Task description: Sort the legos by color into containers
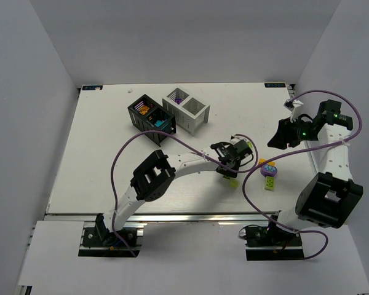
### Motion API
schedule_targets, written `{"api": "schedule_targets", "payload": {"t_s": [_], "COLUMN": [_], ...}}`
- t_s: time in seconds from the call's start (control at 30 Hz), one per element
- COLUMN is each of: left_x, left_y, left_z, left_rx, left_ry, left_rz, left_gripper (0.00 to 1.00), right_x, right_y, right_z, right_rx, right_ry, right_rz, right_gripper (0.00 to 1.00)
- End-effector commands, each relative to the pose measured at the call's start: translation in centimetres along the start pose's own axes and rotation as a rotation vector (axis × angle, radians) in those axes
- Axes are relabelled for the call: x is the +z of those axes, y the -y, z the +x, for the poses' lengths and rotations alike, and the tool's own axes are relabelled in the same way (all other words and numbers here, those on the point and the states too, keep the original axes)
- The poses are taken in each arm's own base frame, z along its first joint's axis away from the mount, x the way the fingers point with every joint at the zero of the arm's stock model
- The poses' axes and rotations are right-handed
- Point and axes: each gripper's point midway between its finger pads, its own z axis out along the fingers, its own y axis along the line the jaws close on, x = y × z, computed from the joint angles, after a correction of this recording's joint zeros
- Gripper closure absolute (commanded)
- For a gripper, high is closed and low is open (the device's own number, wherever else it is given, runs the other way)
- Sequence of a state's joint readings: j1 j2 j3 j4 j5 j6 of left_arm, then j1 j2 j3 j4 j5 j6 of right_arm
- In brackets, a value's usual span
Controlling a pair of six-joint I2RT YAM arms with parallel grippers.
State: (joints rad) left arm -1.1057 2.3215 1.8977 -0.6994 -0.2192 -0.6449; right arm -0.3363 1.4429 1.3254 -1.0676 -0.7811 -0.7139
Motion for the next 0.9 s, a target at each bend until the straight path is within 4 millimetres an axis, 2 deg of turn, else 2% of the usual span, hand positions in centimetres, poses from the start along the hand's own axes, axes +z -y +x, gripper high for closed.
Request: {"api": "schedule_targets", "payload": {"t_s": [0.0,0.1,0.17,0.23,0.3,0.37,0.43,0.47,0.53,0.57,0.63,0.67,0.73,0.77,0.8,0.87], "left_x": [-1.4,-2.9,-3.9,-5.6,-7.3,-8.4,-10.2,-11.0,-12.0,-12.8,-13.3,-13.7,-14.0,-13.7,-13.9,-13.6], "left_y": [0.0,-0.4,-1.1,-1.4,-2.7,-4.2,-5.2,-6.5,-7.5,-9.0,-10.3,-11.7,-13.1,-14.4,-15.0,-16.8], "left_z": [-1.3,-2.5,-3.6,-5.1,-7.3,-9.3,-11.3,-13.1,-14.9,-16.7,-18.4,-20.1,-21.6,-22.7,-23.3,-24.5], "left_rx": [0.012,0.007,0.001,-0.016,-0.048,-0.079,-0.103,-0.122,-0.141,-0.158,-0.170,-0.186,-0.193,-0.212,-0.222,-0.246], "left_ry": [0.046,0.090,0.120,0.154,0.190,0.217,0.256,0.283,0.312,0.346,0.372,0.402,0.437,0.462,0.479,0.510], "left_rz": [-0.019,-0.031,-0.044,-0.030,-0.019,-0.009,0.007,0.006,0.021,0.012,0.005,-0.007,-0.022,-0.032,-0.036,-0.057], "left_gripper": [0.73,0.87,0.91,0.98,1.00,1.00,1.00,1.00,1.00,1.00,1.00,1.00,1.00,1.00,1.00,1.00], "right_x": [0.1,0.0,0.0,0.0,-0.2,-0.4,-0.4,-0.6,-0.6,-0.5,-0.5,-0.3,0.2,0.3,0.3,0.5], "right_y": [-0.2,-0.1,-0.1,-0.4,-1.1,-1.5,-1.2,-1.2,-0.6,-0.6,-0.7,-0.6,-0.7,-0.6,-0.6,-0.7], "right_z": [-0.5,-0.4,-0.3,-0.1,0.0,-0.2,-0.3,-0.5,-0.9,-0.8,-0.7,-0.8,-0.2,-0.1,-0.2,0.0], "right_rx": [0.001,-0.007,-0.028,-0.065,-0.126,-0.175,-0.231,-0.257,-0.302,-0.312,-0.337,-0.328,-0.291,-0.286,-0.279,-0.252], "right_ry": [0.026,0.022,0.019,0.016,0.022,0.037,0.052,0.062,0.081,0.080,0.074,0.070,0.049,0.046,0.045,0.036], "right_rz": [-0.017,-0.012,-0.010,-0.029,-0.063,-0.064,-0.042,-0.024,0.004,0.003,-0.016,-0.031,-0.067,-0.076,-0.085,-0.112], "right_gripper": [0.44,0.44,0.42,0.30,0.11,0.11,0.11,0.11,0.11,0.11,0.14,0.17,0.28,0.33,0.47,0.61]}}
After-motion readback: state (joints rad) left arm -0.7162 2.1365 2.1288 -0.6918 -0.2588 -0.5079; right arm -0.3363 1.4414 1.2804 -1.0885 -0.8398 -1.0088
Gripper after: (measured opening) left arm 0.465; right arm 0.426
